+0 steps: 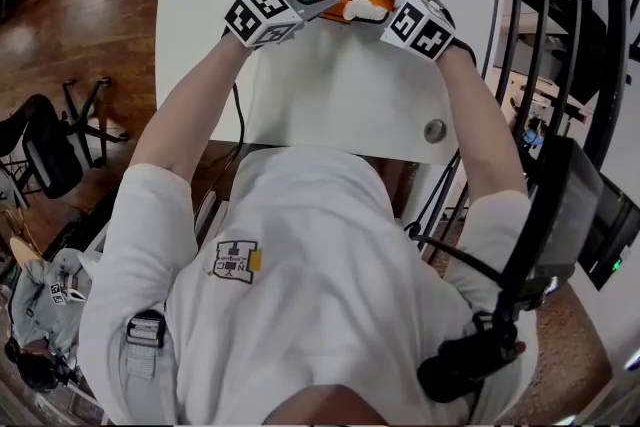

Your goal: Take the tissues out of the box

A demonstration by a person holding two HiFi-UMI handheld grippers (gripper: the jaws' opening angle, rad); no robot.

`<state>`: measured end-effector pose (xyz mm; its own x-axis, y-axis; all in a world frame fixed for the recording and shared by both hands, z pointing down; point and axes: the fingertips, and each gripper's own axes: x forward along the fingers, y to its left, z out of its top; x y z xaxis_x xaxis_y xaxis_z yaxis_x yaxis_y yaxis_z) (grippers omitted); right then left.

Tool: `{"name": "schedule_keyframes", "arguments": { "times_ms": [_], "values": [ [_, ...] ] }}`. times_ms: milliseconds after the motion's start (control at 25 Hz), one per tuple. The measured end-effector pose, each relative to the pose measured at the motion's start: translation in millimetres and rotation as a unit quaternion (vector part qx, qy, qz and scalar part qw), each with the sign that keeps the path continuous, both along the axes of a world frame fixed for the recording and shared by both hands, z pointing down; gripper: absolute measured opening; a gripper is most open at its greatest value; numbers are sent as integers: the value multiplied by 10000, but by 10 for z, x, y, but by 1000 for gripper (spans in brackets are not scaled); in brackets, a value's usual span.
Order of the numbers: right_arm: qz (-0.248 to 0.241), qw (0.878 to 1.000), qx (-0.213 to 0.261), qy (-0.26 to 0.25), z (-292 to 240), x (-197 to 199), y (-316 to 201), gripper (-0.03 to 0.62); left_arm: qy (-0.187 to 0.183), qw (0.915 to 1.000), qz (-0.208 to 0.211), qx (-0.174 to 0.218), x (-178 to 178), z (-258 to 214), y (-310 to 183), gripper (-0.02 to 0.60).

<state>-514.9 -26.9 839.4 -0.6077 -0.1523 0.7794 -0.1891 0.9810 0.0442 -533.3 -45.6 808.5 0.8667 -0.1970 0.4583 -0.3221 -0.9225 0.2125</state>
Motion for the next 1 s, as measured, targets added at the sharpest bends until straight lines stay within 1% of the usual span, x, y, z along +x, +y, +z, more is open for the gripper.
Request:
{"name": "schedule_keyframes", "arguments": {
  "times_ms": [40,120,200,280,480,680,800,920,1000],
  "values": [
    [-17,10000,-6,10,-6,0,-11,304,-107,9999,89,79,6,17,9,59],
    [-46,10000,-25,20,-27,2,-30,278,-303,9991,179,245,8,42,9,2],
    [-65,10000,-31,25,-67,11,-40,248,-449,9983,198,310,16,49,-2,2],
    [-74,10000,3,42,-112,20,-34,216,-506,9981,213,277,28,41,2,2],
    [-77,9999,135,45,-186,21,-26,198,-446,9987,138,214,32,-6,9,2],
    [-60,9996,253,-72,-365,8,-56,198,-421,9979,230,424,19,-187,-18,2],
    [-17,9990,424,-168,-578,7,-76,196,-337,9974,194,604,13,-408,-30,2],
    [42,9972,692,-280,-895,-2,-71,196,-86,9969,11,785,-8,-741,-19,2],
    [29,9962,797,-344,-1090,-16,-8,196,11,9958,-10,918,-22,-942,49,2]
  ]
}}
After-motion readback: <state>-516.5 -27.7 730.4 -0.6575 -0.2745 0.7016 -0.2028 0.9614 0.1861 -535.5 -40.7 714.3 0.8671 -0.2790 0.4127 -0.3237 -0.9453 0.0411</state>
